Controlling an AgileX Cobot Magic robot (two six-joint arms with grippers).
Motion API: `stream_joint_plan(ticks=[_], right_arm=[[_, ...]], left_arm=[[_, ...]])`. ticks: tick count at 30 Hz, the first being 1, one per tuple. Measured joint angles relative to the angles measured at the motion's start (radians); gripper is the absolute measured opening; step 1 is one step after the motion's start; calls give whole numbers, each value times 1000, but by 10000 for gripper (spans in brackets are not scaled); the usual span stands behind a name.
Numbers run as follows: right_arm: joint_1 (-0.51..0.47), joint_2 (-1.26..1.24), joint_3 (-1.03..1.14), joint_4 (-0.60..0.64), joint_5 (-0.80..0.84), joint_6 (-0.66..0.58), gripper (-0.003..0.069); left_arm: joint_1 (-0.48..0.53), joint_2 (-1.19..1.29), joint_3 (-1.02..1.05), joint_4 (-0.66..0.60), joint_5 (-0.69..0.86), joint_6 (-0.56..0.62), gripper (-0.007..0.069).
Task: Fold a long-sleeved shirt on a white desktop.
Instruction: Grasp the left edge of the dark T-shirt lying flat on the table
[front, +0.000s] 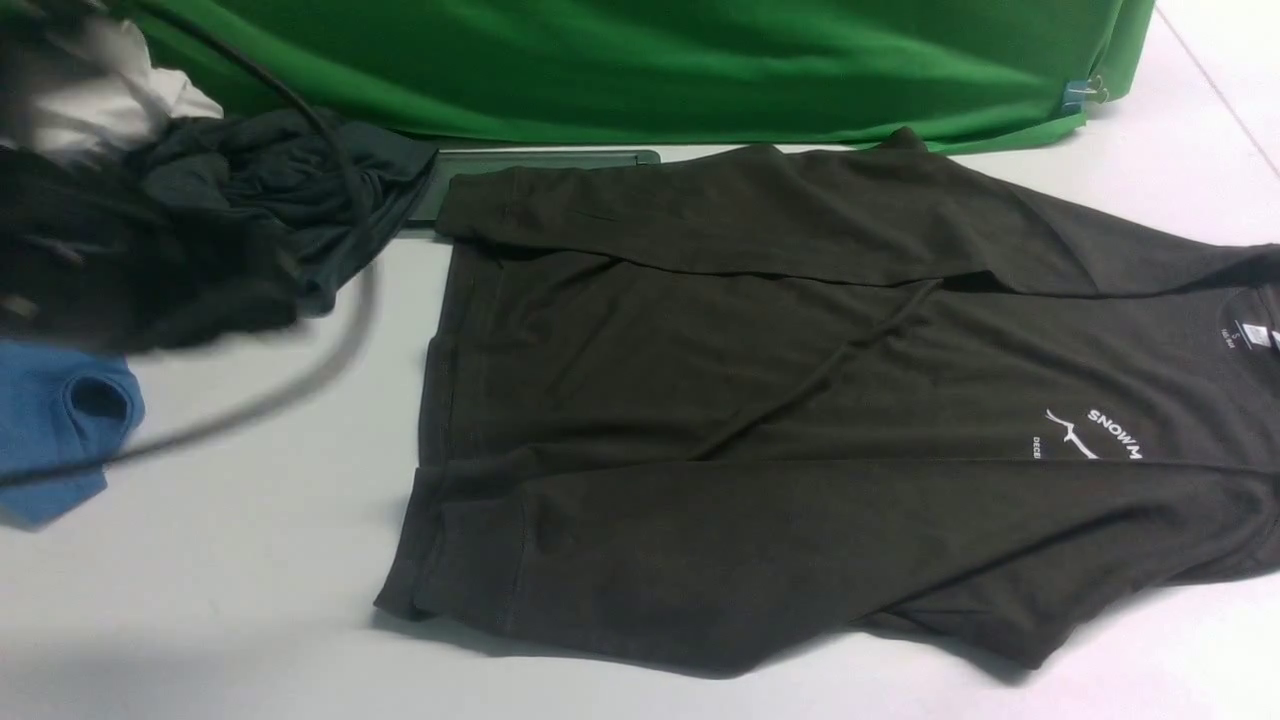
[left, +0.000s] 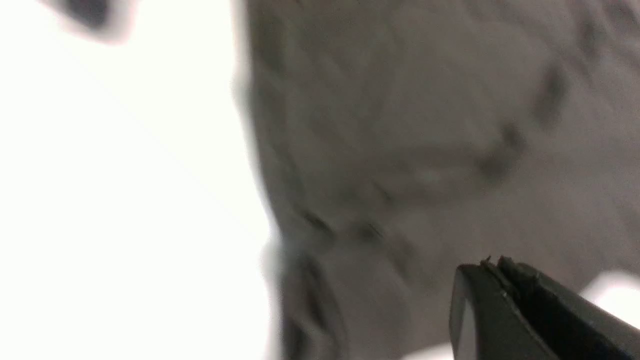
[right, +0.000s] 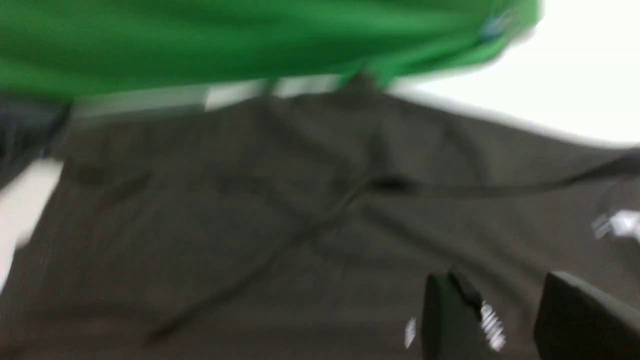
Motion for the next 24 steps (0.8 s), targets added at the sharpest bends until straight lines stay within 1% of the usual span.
stream_joint_plan(ticks=[1, 3, 4, 7, 8, 11, 12, 14, 15, 16, 18, 24], right_arm=[[30, 12, 0, 0, 13, -9, 241], [54, 22, 0, 5, 23, -15, 241], [80, 32, 0, 6, 25, -20, 241], [139, 50, 0, 6, 31, -34, 241], [154, 53, 0, 6, 32, -36, 241], [178, 54, 0, 6, 32, -36, 241], [187, 54, 0, 7, 32, -38, 241], [193, 54, 0, 7, 32, -38, 241], [194, 54, 0, 7, 32, -38, 241], [194, 54, 0, 7, 32, -38, 241], [194, 54, 0, 6, 32, -39, 241], [194, 54, 0, 6, 34, -39, 241]], left_arm=[[-14, 50, 0, -62, 40, 73, 48], [-39, 82, 0, -82, 53, 121, 70], [-69, 110, 0, -78, 51, 145, 94], [-212, 187, 0, 20, -5, 174, 205], [-272, 216, -3, 90, -28, 170, 256], [-366, 262, -29, 213, -45, 109, 350], [-409, 299, -63, 289, -43, 44, 405], [-445, 367, -129, 370, -12, -43, 474], [-445, 374, -136, 375, -7, -49, 479], [-453, 429, -194, 402, 22, -76, 508], [-453, 485, -253, 414, 55, -89, 528], [-453, 644, -367, 428, 93, -64, 543]])
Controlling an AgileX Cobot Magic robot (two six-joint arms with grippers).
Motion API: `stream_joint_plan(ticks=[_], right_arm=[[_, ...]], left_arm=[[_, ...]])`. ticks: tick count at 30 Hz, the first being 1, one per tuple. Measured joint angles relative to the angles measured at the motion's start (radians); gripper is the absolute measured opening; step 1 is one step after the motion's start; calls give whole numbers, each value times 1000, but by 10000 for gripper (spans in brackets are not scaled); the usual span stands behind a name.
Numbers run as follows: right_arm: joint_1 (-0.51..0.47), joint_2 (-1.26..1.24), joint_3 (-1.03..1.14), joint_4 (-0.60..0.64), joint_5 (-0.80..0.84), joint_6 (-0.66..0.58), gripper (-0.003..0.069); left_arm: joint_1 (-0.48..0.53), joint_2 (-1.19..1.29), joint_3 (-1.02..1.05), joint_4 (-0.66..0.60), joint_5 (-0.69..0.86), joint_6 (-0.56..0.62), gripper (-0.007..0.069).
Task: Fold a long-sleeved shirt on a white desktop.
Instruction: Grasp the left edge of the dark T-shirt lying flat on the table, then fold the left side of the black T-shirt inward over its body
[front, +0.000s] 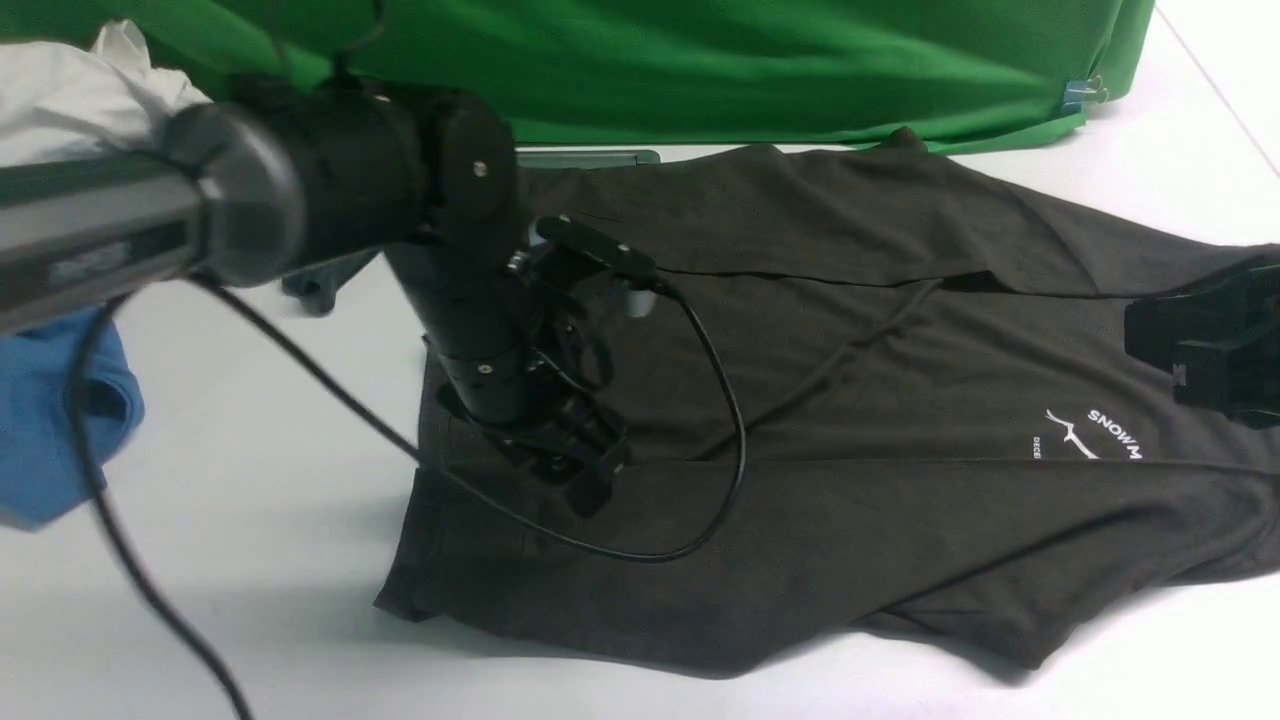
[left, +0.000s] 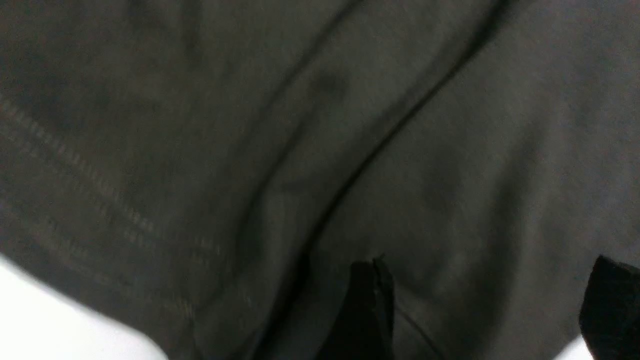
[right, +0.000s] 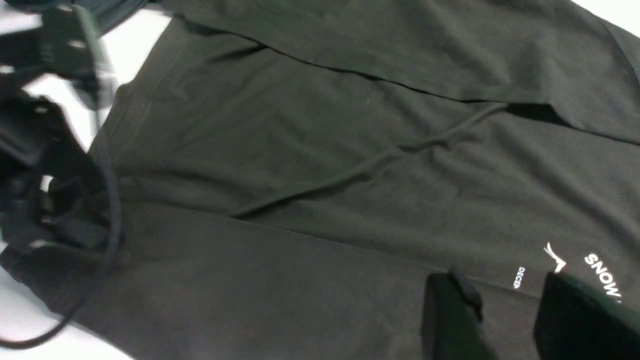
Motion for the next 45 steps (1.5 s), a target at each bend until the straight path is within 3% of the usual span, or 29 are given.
stream_joint_plan(ticks=[13, 16, 20, 21, 25, 38, 45], right_arm=[[0, 0, 0, 0, 11, 2, 241], [0, 0, 0, 0, 12, 1, 241], [0, 0, 0, 0, 13, 1, 241], [0, 0, 0, 0, 13, 1, 241], [0, 0, 0, 0, 13, 1, 241], [0, 0, 0, 0, 13, -26, 241], [0, 0, 0, 0, 15, -29, 241]], left_arm=[[0, 102, -11, 26, -48, 28, 507], [0, 102, -11, 26, -42, 38, 437], [0, 102, -11, 26, -19, 41, 269], [0, 102, -11, 26, -12, 43, 169], [1, 102, -11, 25, -8, 46, 36], [4, -36, -58, 23, 40, 48, 20], [4, -76, -165, 136, -38, 72, 20]])
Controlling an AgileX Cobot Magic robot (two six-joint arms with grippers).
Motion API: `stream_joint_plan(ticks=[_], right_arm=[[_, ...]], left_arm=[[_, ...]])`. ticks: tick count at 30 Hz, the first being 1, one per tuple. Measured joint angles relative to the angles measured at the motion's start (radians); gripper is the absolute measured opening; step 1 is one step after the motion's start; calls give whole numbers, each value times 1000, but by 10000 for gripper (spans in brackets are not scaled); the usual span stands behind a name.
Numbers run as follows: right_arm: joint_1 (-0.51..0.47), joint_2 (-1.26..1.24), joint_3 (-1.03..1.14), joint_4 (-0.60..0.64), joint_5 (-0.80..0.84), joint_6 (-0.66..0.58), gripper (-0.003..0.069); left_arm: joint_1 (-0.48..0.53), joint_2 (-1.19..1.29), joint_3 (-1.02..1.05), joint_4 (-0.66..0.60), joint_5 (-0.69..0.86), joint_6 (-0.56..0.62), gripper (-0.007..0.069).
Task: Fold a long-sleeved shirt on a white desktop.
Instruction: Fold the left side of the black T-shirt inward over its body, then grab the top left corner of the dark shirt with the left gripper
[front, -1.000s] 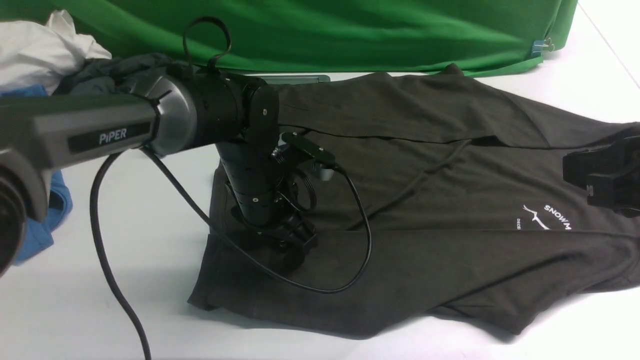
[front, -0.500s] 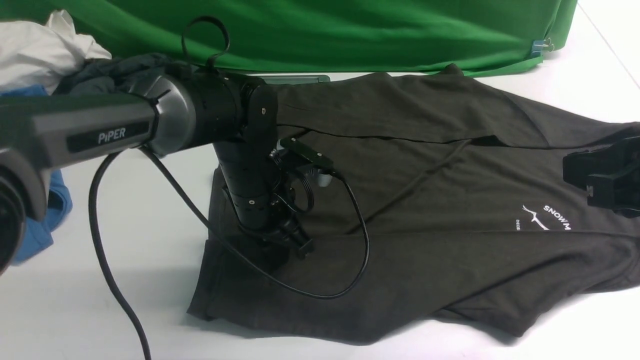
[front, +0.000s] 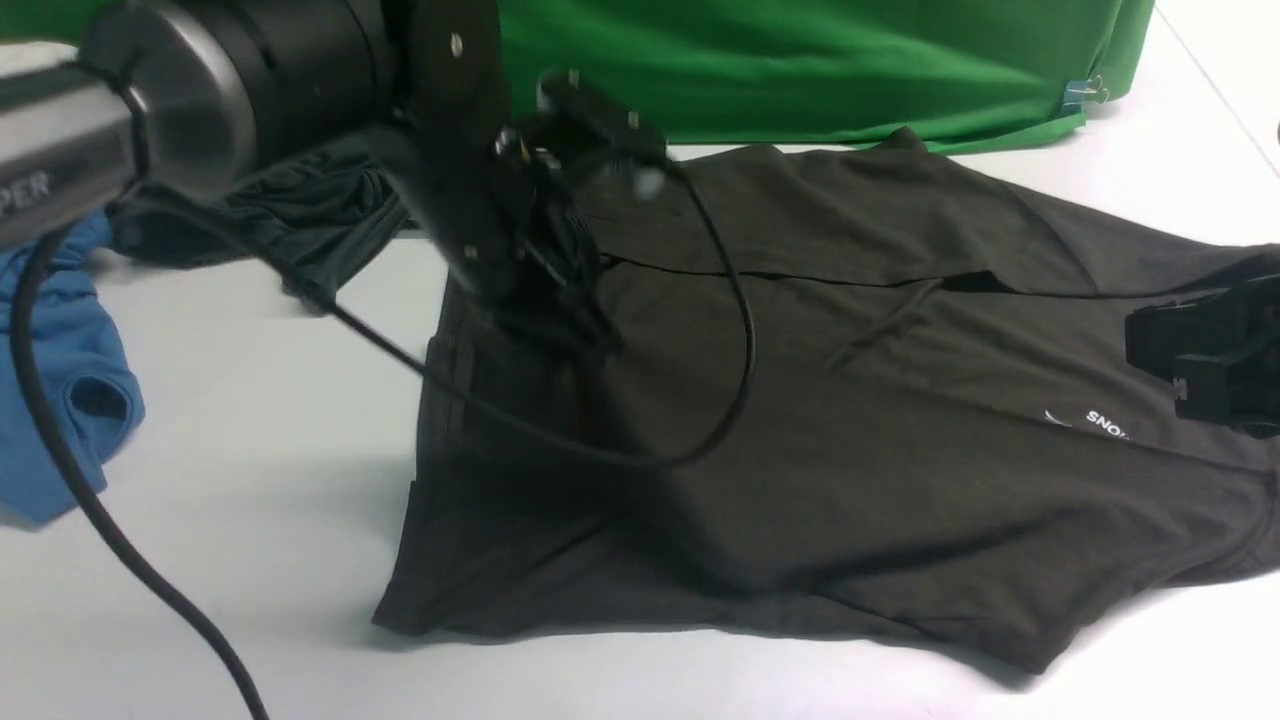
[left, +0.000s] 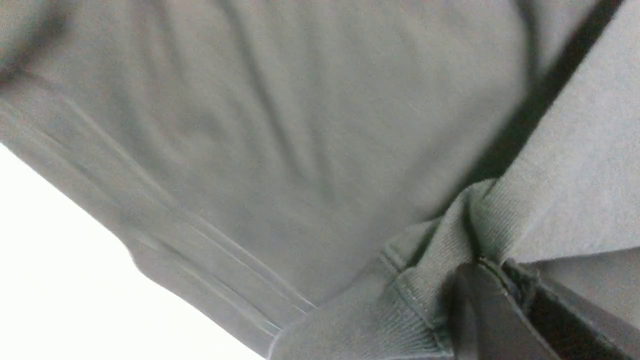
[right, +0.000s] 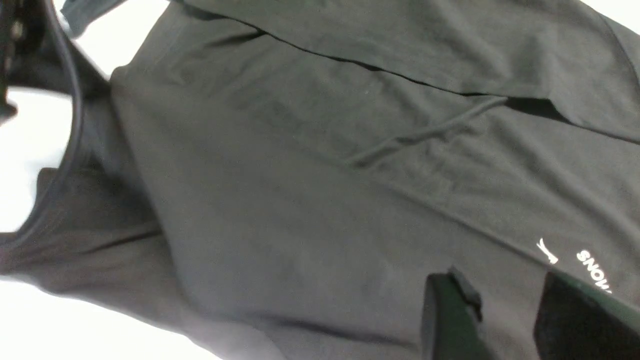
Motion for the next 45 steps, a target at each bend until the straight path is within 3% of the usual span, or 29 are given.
stream_joint_plan(ticks=[8, 14, 17, 18, 19, 21, 24, 27, 28, 31, 32, 36, 40, 45], right_arm=[[0, 0, 0, 0, 4, 0, 241], [0, 0, 0, 0, 6, -3, 241], [0, 0, 0, 0, 6, -4, 241], [1, 0, 0, 0, 4, -5, 241], [1, 0, 0, 0, 4, -5, 241], [1, 1, -2, 0, -1, -34, 241], [1, 35, -44, 4, 46, -63, 241], [1, 102, -131, 11, 113, -73, 241], [1, 106, -137, 11, 113, -73, 241], [1, 168, -224, 27, 137, -74, 241], [1, 170, -224, 28, 137, -75, 241], [1, 211, -257, 74, 140, -97, 241], [1, 225, -258, 115, 140, -103, 241], [1, 227, -258, 142, 123, -104, 241]], left_arm=[[3, 97, -15, 124, -174, 16, 20], [3, 211, -15, 234, -220, -172, 97], [3, 215, -15, 275, -224, -249, 174], [3, 212, -15, 300, -228, -297, 247], [3, 211, -15, 302, -229, -307, 267], [4, 198, -15, 308, -224, -360, 409], [16, 182, -26, 299, -216, -407, 544], [80, 175, -89, 180, -204, -430, 643], [87, 174, -89, 166, -204, -430, 646], [232, 176, -165, -139, -202, -395, 662], [240, 176, -168, -155, -202, -390, 662], [407, 232, -197, -426, -207, -315, 654], [474, 311, -197, -540, -245, -278, 636], [482, 400, -224, -669, -301, -191, 607]])
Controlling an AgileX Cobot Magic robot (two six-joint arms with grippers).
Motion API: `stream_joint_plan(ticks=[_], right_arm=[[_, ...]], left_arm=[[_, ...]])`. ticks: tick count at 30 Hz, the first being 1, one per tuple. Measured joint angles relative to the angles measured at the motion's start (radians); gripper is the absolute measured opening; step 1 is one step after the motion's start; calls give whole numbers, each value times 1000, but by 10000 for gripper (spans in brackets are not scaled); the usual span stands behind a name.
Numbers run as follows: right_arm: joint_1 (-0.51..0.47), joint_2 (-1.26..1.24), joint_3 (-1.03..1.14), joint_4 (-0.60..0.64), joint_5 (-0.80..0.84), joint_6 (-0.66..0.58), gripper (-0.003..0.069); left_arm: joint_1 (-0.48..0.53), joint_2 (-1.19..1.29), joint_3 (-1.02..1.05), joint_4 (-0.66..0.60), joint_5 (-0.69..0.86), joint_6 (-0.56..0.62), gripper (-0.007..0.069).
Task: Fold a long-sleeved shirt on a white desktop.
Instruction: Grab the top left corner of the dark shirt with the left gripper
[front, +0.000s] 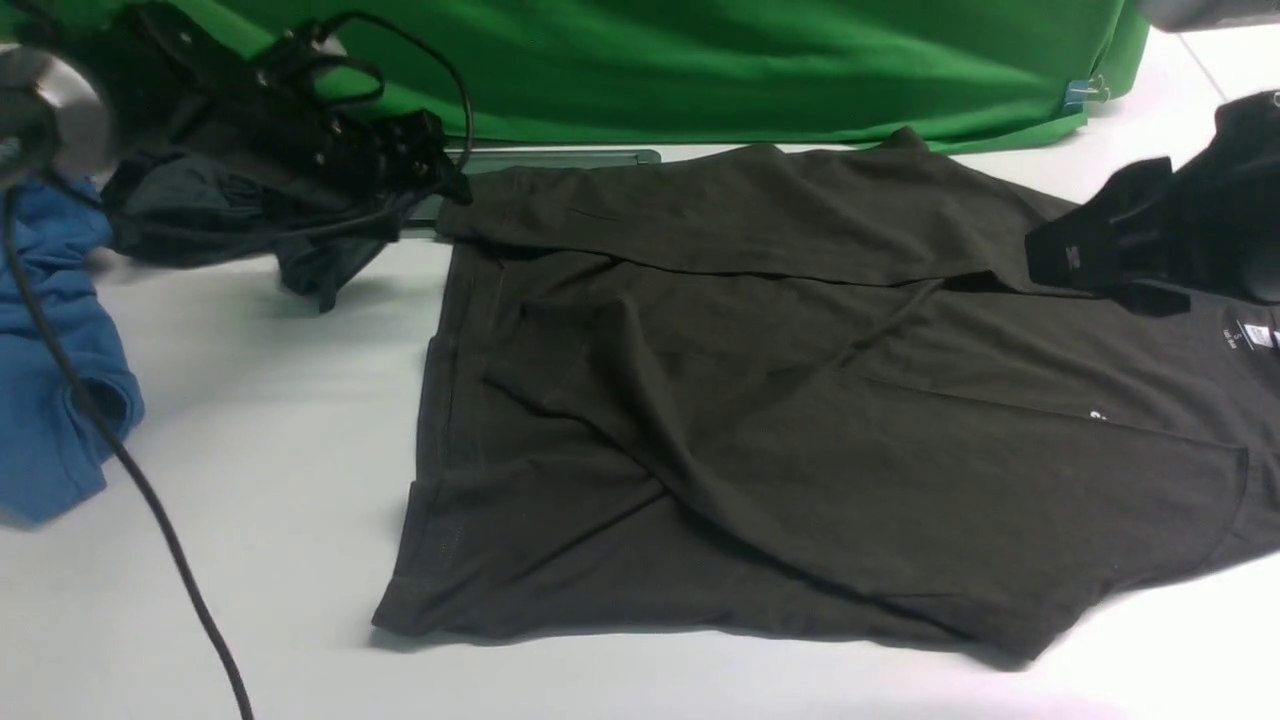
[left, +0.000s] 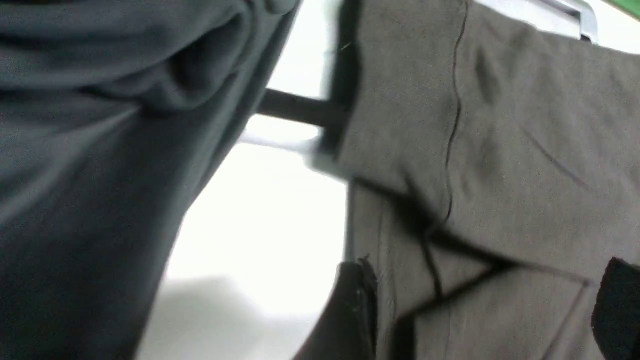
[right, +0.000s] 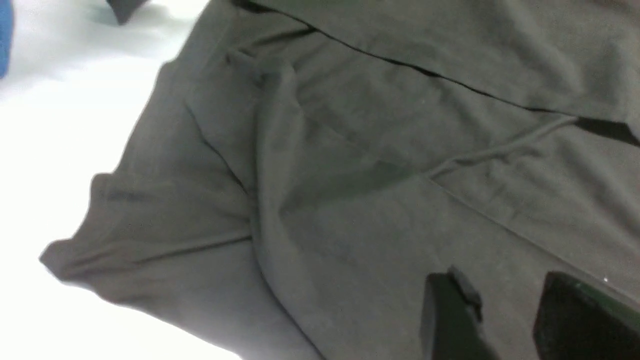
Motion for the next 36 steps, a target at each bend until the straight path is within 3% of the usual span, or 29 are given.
stream_joint_plan(ticks=[16, 20, 25, 28, 30, 36], right_arm=[[0, 2, 0, 31, -13, 2, 241], [0, 2, 0, 31, -13, 3, 241], [0, 2, 0, 31, -13, 3, 241], [0, 2, 0, 31, -13, 3, 241], [0, 2, 0, 31, -13, 3, 241], [0, 2, 0, 31, -13, 3, 241]], left_arm=[[-1, 180, -150, -107, -71, 15, 575], [-1, 187, -150, -125, -86, 42, 537], [-1, 194, -150, -127, -92, 75, 335], [-1, 198, -150, -128, -97, 81, 116], [-1, 198, -150, -128, -97, 88, 66], [-1, 169, -150, -131, -79, 104, 61]])
